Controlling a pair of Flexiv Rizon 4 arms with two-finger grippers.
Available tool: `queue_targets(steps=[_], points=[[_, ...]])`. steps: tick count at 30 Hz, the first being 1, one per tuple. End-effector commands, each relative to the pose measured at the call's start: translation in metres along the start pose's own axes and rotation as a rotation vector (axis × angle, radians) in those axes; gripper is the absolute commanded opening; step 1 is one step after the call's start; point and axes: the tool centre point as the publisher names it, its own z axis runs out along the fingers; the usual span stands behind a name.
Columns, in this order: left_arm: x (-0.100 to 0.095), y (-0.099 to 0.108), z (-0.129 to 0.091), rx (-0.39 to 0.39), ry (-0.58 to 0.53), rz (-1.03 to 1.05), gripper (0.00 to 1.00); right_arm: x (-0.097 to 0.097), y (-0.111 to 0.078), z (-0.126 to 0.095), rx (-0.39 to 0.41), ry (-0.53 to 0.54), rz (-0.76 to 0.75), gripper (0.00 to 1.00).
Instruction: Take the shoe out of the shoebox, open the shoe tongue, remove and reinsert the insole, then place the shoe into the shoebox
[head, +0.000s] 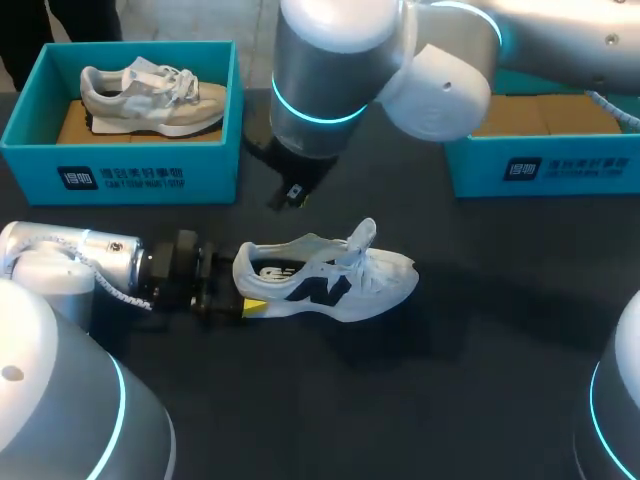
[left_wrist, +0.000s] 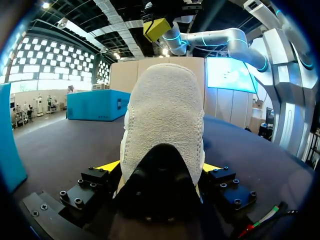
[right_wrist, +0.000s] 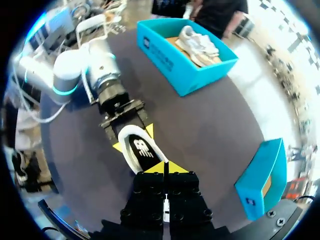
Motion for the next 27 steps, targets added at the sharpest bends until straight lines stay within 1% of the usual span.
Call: queue_targets(steps=[1,5,7,10,16,19,20,27], points=[[0.000,0.000,0.001,-0.001,-0.004,0.000,0.00,0.008,0.013,0.012,0.178,0.015,-0.487,0.00],[0.000,0.000,0.001,-0.001,-0.004,0.000,0.00,0.012,0.009,0.021,0.213,-0.011,-0.512,0.00],[0.000,0.000,0.001,-0.001,-0.004,0.000,0.00,0.014,0.006,0.026,0.208,-0.018,-0.516,0.00],[0.000,0.000,0.001,-0.001,-0.004,0.000,0.00,0.016,0.000,0.035,0.223,-0.012,-0.511,0.00],[0.000,0.000,0.001,-0.001,-0.004,0.000,0.00,0.021,-0.008,0.048,0.214,0.013,-0.520,0.00],[0.000,0.000,0.001,-0.001,-0.004,0.000,0.00,0.023,-0.010,0.050,0.211,0.025,-0.516,0.00],[0.000,0.000,0.001,-0.001,-0.004,0.000,0.00,0.024,-0.011,0.050,0.225,0.034,-0.504,0.00],[0.000,0.000,0.001,-0.001,-0.004,0.000,0.00,0.024,-0.011,0.050,0.225,0.034,-0.504,0.00]])
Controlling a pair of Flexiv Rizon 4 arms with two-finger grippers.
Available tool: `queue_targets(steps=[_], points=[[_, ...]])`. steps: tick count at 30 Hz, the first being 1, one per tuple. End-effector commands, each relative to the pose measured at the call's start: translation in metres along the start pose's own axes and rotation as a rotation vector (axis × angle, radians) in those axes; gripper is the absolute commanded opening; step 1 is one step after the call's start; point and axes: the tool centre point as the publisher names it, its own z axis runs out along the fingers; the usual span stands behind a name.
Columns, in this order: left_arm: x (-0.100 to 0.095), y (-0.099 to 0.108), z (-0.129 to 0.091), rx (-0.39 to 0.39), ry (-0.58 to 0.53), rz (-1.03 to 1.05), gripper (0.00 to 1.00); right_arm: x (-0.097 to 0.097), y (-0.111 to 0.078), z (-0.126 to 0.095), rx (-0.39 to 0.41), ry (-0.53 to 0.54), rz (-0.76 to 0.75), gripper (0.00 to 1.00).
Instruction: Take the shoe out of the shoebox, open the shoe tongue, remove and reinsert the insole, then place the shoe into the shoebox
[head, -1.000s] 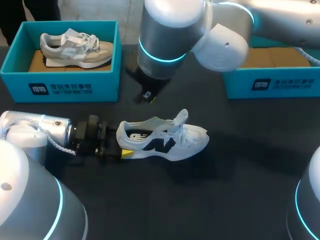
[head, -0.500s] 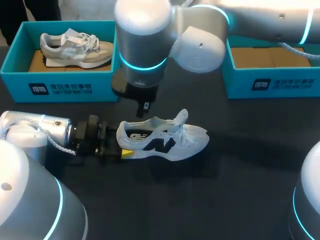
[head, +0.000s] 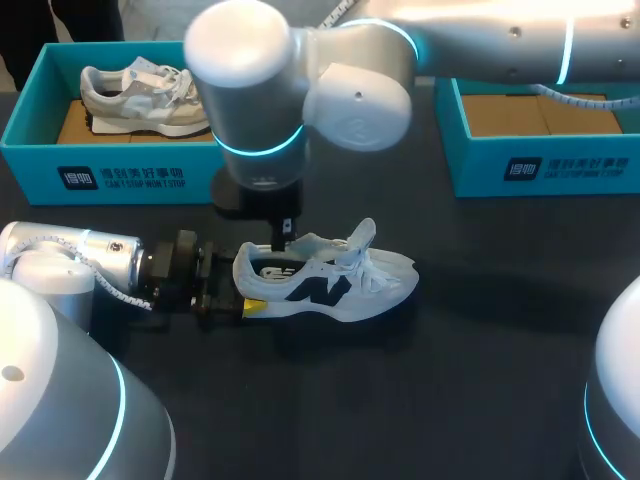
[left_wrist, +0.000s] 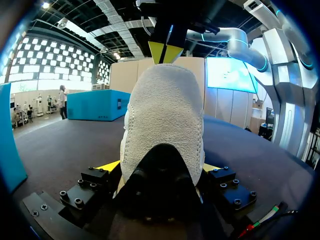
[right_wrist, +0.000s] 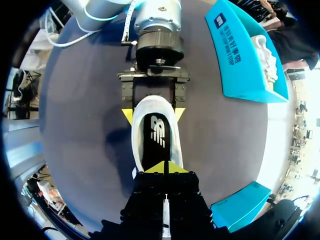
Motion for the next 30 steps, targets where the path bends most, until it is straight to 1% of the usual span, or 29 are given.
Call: queue_targets(steps=[1,14,15,17,21,25,30], points=[[0.000,0.000,0.000,-0.001,-0.004,0.000,0.00,0.000,0.001,0.000,0.002,0.000,-0.001,0.00],[0.000,0.000,0.000,-0.001,-0.004,0.000,0.00,0.000,0.001,0.000,0.002,0.000,-0.001,0.00],[0.000,0.000,0.000,-0.001,-0.004,0.000,0.00,0.000,0.001,0.003,-0.005,0.013,0.003,0.00],[0.000,0.000,0.000,-0.001,-0.004,0.000,0.00,0.001,0.000,0.008,0.006,0.027,0.012,0.00],[0.000,0.000,0.000,-0.001,-0.004,0.000,0.00,0.006,-0.001,0.015,-0.007,0.059,0.027,0.00],[0.000,0.000,0.000,-0.001,-0.004,0.000,0.00,0.011,-0.002,0.021,-0.013,0.066,0.040,0.00],[0.000,0.000,0.000,-0.001,-0.004,0.000,0.00,0.013,-0.003,0.036,-0.014,0.086,0.073,0.00]])
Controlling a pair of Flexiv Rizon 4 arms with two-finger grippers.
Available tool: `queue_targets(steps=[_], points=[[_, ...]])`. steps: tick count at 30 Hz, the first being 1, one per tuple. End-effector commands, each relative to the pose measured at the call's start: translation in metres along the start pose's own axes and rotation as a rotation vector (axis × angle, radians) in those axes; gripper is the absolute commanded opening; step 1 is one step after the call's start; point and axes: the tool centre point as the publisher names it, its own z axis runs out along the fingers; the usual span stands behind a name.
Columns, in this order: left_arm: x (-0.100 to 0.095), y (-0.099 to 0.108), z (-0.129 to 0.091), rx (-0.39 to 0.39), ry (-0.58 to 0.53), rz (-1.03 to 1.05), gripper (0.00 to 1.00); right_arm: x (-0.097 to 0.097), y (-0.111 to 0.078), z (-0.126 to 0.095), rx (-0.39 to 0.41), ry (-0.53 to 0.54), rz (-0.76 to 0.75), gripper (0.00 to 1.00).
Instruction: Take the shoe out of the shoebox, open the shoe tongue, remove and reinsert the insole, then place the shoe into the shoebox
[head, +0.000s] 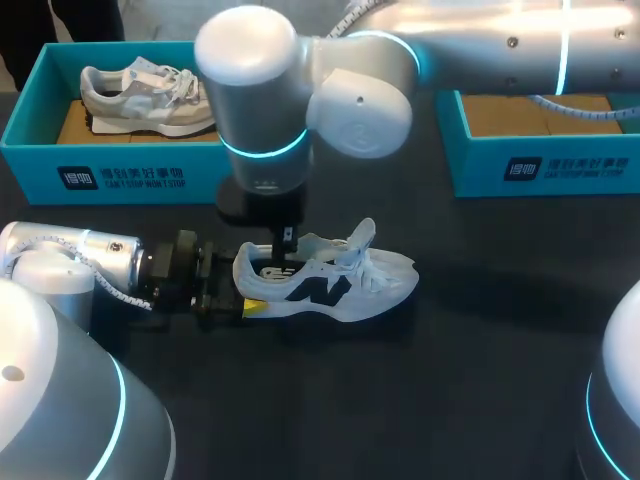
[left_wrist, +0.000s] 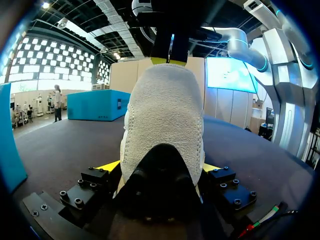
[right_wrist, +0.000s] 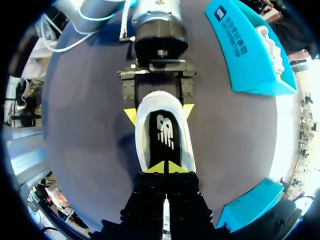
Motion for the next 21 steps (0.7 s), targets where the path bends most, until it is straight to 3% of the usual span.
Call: queue_targets(steps=[1,13,21], points=[[0.000,0.000,0.000,-0.001,-0.004,0.000,0.00,-0.001,0.000,0.014,-0.009,0.013,0.012,0.00],[0.000,0.000,0.000,-0.001,-0.004,0.000,0.00,-0.006,-0.005,0.034,-0.011,0.047,0.051,0.00],[0.000,0.000,0.000,-0.001,-0.004,0.000,0.00,0.006,-0.015,0.039,0.008,0.080,0.069,0.00]])
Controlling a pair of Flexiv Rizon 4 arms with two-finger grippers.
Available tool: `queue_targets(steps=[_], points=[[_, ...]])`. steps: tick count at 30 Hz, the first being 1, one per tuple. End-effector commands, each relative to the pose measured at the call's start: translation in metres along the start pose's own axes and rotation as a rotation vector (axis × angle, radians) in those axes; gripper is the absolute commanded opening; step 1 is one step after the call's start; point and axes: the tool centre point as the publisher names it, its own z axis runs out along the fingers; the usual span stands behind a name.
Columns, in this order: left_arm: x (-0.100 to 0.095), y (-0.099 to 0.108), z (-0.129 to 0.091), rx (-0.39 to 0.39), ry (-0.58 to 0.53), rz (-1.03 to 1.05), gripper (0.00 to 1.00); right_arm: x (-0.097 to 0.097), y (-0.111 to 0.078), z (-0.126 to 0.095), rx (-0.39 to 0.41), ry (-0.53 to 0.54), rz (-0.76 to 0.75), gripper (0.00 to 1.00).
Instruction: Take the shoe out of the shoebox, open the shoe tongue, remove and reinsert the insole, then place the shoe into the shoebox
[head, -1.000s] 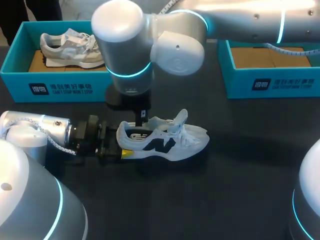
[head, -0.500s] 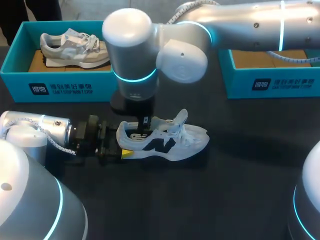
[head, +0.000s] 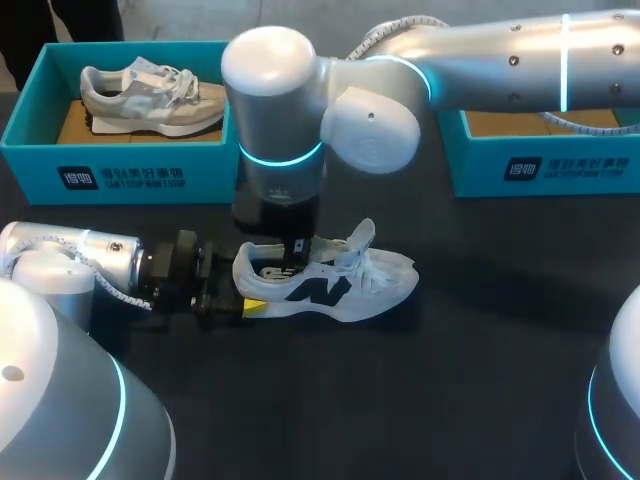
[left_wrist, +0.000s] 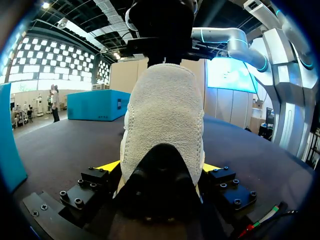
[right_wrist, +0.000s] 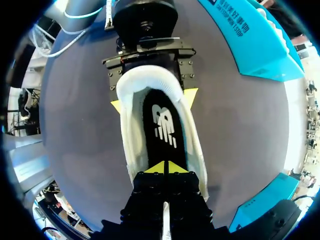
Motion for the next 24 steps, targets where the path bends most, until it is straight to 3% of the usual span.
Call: queue_targets(steps=[1,18,19,20,22,24], points=[[0.000,0.000,0.000,-0.001,-0.004,0.000,0.00,0.004,-0.004,0.002,0.002,0.007,0.002,0.00],[0.000,0.000,0.000,-0.001,-0.004,0.000,0.00,-0.011,-0.004,0.013,-0.014,-0.004,0.055,0.00],[0.000,0.000,0.000,-0.001,-0.004,0.000,0.00,-0.012,-0.003,0.013,-0.017,-0.007,0.055,0.04],[0.000,0.000,0.000,-0.001,-0.004,0.000,0.00,-0.013,-0.003,0.013,-0.019,-0.007,0.053,0.16],[0.000,0.000,0.000,-0.001,-0.004,0.000,0.00,-0.014,-0.001,0.013,-0.023,-0.008,0.051,0.24],[0.000,0.000,0.000,-0.001,-0.004,0.000,0.00,-0.016,0.000,0.014,-0.025,-0.007,0.049,0.26]])
